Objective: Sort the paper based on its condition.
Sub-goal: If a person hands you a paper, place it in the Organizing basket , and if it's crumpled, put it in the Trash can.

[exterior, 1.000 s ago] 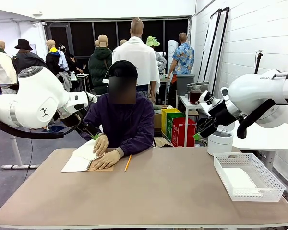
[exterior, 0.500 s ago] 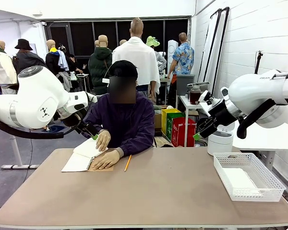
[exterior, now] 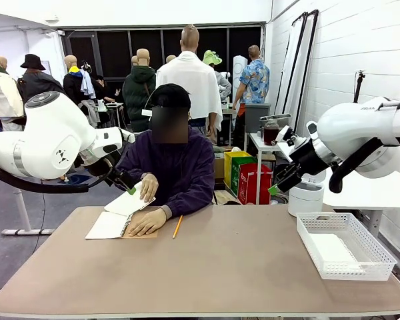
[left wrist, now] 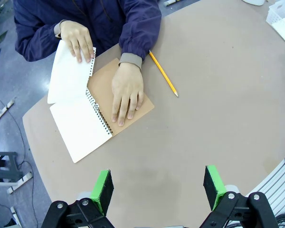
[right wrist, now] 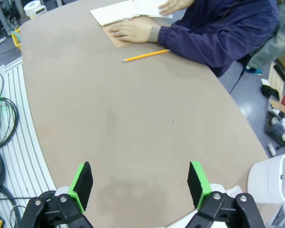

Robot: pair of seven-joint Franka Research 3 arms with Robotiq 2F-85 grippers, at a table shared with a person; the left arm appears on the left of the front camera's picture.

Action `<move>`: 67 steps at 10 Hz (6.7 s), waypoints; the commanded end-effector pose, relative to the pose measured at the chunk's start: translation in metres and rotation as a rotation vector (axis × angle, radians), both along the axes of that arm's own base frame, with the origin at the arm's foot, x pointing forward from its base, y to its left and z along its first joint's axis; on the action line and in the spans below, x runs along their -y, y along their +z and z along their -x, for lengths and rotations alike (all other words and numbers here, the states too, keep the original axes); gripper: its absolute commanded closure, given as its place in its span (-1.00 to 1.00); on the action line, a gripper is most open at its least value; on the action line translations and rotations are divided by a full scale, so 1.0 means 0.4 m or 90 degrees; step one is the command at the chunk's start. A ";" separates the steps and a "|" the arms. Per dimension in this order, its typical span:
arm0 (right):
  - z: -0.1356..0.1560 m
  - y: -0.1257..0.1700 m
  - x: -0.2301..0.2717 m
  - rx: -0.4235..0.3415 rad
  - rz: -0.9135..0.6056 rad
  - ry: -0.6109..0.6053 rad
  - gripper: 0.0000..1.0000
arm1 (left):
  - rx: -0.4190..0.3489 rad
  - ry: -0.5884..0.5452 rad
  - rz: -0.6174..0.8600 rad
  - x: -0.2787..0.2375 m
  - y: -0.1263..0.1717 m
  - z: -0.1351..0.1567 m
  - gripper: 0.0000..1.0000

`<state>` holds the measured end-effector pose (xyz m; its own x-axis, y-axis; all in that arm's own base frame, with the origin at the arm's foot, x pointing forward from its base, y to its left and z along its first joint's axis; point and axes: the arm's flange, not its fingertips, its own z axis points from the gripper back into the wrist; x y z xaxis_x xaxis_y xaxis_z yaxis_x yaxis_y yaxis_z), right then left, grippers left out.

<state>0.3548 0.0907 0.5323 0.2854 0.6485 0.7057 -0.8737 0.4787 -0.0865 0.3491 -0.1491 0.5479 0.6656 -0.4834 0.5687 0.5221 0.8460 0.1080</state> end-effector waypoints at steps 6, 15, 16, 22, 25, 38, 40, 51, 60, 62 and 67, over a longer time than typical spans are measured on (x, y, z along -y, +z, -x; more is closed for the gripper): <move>0.000 0.000 0.002 -0.001 -0.002 0.000 -1.00 | -0.001 0.000 0.001 -0.001 0.000 -0.002 -1.00; 0.000 0.000 0.002 -0.001 -0.002 0.000 -1.00 | -0.001 0.000 0.001 -0.001 0.000 -0.002 -1.00; 0.000 0.000 0.002 -0.001 -0.002 0.000 -1.00 | -0.001 0.000 0.001 -0.001 0.000 -0.002 -1.00; 0.000 0.000 0.002 -0.001 -0.002 0.000 -1.00 | -0.001 0.000 0.001 -0.001 0.000 -0.002 -1.00; 0.000 0.000 0.002 -0.001 -0.002 0.000 -1.00 | -0.001 0.000 0.001 -0.001 0.000 -0.002 -1.00; -0.036 0.014 -0.019 -0.127 -0.056 -0.120 -1.00 | -0.001 0.000 0.001 -0.001 0.000 -0.002 -1.00; -0.087 -0.006 -0.032 -0.294 -0.105 -0.249 -1.00 | -0.001 0.000 0.001 -0.001 0.000 -0.002 -1.00; -0.192 -0.135 -0.041 -0.609 -0.223 -0.398 -1.00 | -0.001 0.000 0.001 -0.001 0.000 -0.002 -1.00; -0.395 -0.248 -0.142 -0.853 -0.318 -0.431 -1.00 | -0.001 0.000 0.001 -0.001 0.000 -0.002 -1.00; -0.429 -0.270 -0.159 -0.902 -0.350 -0.435 -1.00 | -0.001 0.000 0.001 -0.001 0.000 -0.002 -1.00; -0.492 -0.322 -0.214 -1.024 -0.339 -0.470 -1.00 | -0.001 0.000 0.001 -0.001 0.000 -0.002 -1.00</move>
<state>0.5389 0.1706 0.4030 0.9252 -0.0585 -0.3751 0.3560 0.4766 0.8038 0.3491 -0.1492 0.5479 0.6654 -0.4837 0.5686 0.5223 0.8459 0.1083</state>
